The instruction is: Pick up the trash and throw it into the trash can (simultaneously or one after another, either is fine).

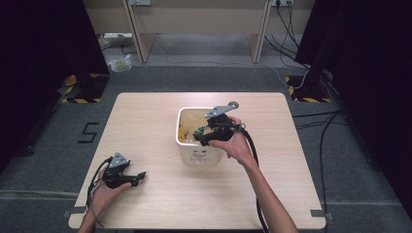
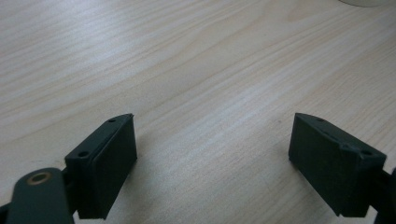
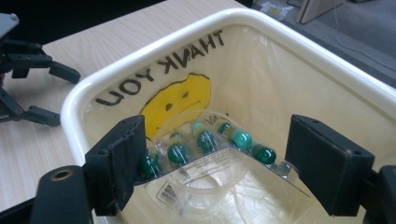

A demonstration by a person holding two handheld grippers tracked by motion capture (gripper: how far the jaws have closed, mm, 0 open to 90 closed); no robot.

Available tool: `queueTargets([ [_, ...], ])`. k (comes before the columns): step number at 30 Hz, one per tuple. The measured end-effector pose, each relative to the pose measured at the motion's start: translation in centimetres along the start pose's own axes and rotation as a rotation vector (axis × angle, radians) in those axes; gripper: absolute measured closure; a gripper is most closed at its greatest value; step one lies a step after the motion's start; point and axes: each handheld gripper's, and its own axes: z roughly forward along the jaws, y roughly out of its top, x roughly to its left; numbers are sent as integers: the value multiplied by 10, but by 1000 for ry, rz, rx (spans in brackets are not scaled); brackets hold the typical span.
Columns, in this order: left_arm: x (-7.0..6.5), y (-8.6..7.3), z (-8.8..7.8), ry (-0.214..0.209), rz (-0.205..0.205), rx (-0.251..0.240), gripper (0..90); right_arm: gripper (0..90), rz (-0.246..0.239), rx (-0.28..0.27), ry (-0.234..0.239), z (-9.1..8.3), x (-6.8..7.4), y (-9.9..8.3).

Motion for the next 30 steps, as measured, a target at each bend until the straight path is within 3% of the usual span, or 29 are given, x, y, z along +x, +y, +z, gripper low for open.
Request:
queueTargets([
  [14,0,0,0,0,0,0,140,166,12,-51,-8,-18,-2,9],
  [30,0,0,0,0,0,0,140,170,36,-97,-81,-56,-19,-1],
])
